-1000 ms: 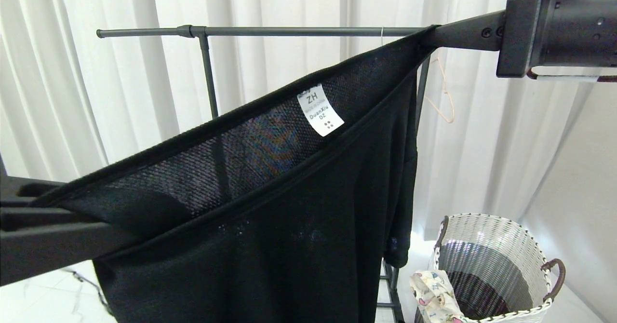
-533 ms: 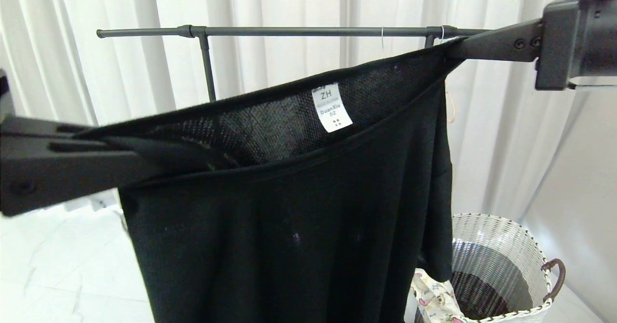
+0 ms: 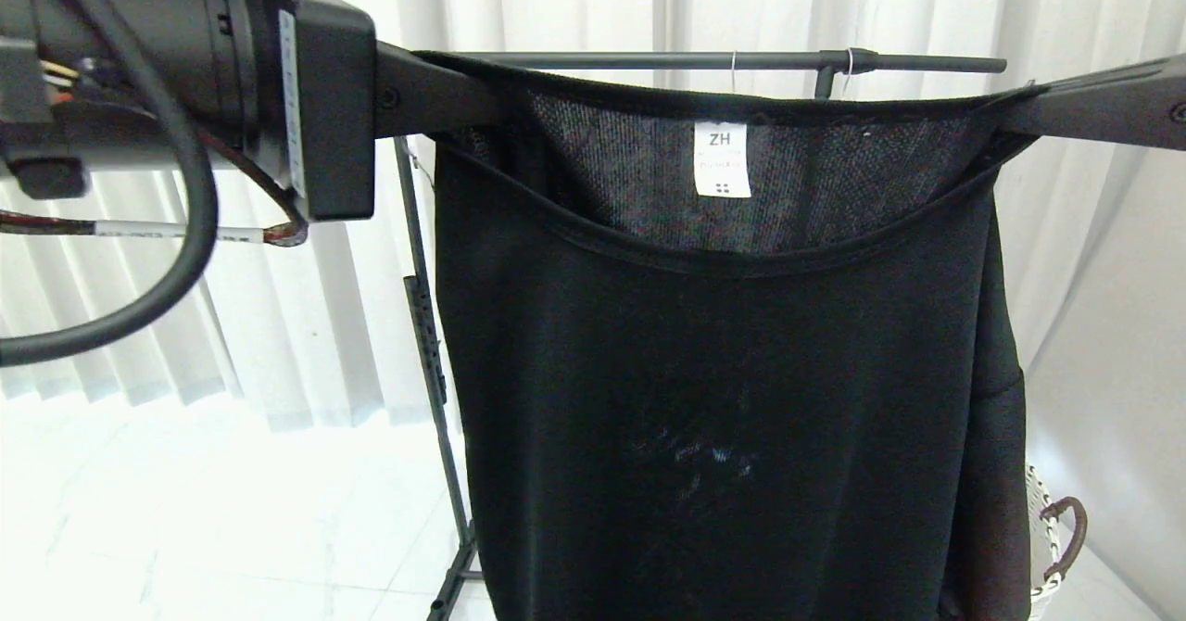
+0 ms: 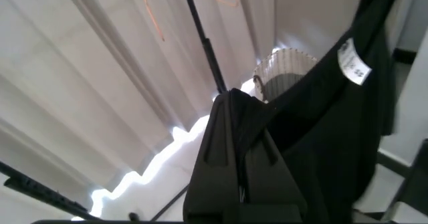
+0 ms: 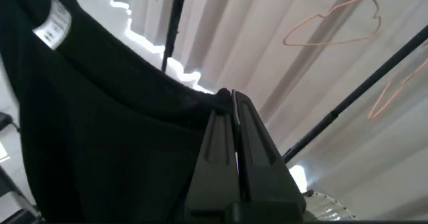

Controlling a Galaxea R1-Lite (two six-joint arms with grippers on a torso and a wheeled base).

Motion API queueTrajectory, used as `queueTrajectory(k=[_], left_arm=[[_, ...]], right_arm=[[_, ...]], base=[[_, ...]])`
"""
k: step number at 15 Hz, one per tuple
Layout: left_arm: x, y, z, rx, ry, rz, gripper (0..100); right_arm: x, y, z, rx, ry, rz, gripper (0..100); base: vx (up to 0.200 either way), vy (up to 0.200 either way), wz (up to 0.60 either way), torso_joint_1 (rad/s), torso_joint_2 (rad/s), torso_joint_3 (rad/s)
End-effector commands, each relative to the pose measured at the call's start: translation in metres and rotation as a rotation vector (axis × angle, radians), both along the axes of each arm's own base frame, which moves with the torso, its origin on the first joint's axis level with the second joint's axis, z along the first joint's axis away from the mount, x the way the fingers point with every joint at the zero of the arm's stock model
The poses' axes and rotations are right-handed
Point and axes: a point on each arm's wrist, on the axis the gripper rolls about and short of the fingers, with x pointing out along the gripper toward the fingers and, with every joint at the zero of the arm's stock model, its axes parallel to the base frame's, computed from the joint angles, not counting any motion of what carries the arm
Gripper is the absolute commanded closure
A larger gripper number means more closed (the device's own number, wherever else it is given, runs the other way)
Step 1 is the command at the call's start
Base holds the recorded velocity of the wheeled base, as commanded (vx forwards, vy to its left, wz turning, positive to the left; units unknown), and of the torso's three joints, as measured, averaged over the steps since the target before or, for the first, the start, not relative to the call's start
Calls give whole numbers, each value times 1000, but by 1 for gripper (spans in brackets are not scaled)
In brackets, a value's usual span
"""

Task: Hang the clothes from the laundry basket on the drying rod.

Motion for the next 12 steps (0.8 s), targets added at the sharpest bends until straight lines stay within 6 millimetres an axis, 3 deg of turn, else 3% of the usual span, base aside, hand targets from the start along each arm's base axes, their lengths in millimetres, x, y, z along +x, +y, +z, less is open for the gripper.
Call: queueTrajectory(k=[1,11,12], left_arm=[[10,-8,-7,21,22,4,100],[12,-2,-6,23,15,54,100],[12,-2,-5,21,13,54,100]], right_arm=[[-1,1,0,7,-7,4,100],[0,1,-4,-3,-5,-34,100],[0,1,-5,-7,-2,-32,0]], base=[[0,0,0,0,0,0],[0,0,0,0,0,0],[0,0,0,0,0,0]])
